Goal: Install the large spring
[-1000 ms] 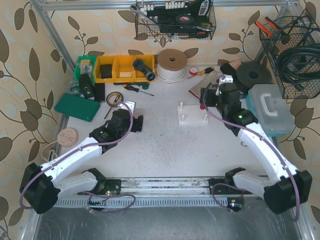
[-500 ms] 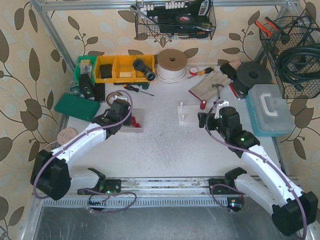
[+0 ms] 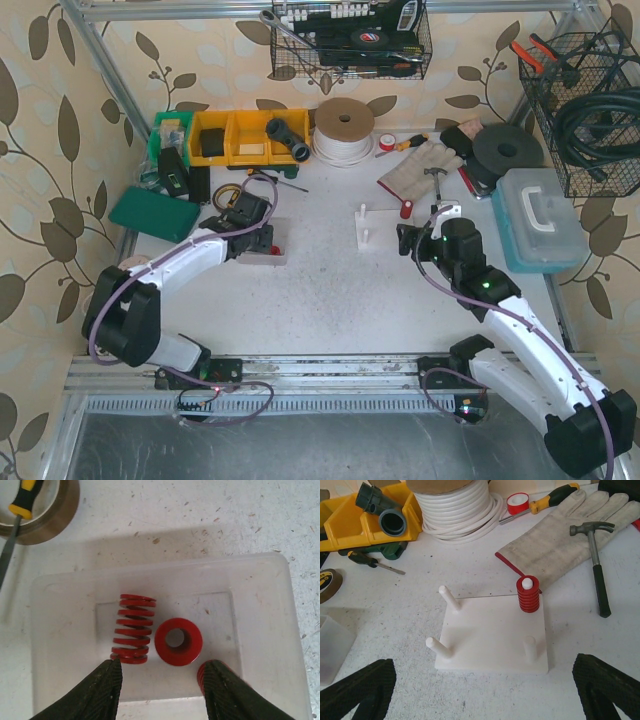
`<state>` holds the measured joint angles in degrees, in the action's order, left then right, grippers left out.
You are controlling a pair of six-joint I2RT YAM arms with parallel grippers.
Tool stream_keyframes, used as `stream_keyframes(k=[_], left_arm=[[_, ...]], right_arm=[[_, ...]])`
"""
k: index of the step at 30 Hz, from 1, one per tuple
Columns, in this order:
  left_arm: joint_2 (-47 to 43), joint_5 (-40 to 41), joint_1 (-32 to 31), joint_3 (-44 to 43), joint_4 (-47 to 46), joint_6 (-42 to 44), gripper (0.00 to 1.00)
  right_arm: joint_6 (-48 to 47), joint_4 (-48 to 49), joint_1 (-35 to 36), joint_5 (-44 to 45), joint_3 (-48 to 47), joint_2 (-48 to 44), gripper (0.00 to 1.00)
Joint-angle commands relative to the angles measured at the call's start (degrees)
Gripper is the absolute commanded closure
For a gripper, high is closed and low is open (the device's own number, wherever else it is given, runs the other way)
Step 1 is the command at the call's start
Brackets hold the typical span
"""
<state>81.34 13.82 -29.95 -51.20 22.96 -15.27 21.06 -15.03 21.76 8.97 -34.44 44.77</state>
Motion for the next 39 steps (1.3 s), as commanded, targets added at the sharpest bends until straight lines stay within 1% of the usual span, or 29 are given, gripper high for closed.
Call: stream_keyframes(k=[1, 9, 14, 17, 21, 28, 36, 39], left_arm=[[3.14, -3.51, 0.35, -3.72, 0.60, 0.16, 0.51], [7.14, -4.36, 0.44, -6.48, 1.26, 0.83, 0.51], [8.69, -2.43, 0.49, -5.64, -0.22, 1.38, 0.51], [10.16, -1.69, 0.69, -6.37, 0.50, 1.87, 0.51], [10.83, -1.15, 0.74, -6.28, -0.35, 2.29, 0.49], [11.19, -2.47, 0.75, -6.24, -1.07, 2.45, 0.50], [11.86, -2.20, 0.71, -7.04, -0.34, 3.19, 0.57], [11.64, -2.35, 0.73, -7.41, -0.03, 3.32, 0.64]], right_arm=[[0.57, 1.14, 0.36, 0.10, 0.84, 0.31, 0.04], [0.23, 1.51, 0.37, 1.29, 1.30, 0.65, 0.05], [0.49, 2.37, 0.35, 1.15, 2.05, 0.33, 0.05], [0.40, 2.65, 0.30, 1.43, 2.33, 0.36, 0.05], [0.39, 2.99, 0.30, 1.49, 2.44, 0.93, 0.06], [0.04, 3.07, 0.31, 1.24, 2.10, 2.37, 0.06], [-0.26, 2.99, 0.40, 1.49, 2.09, 2.34, 0.06], [-0.39, 2.99, 0.37, 1.49, 2.09, 2.24, 0.06]])
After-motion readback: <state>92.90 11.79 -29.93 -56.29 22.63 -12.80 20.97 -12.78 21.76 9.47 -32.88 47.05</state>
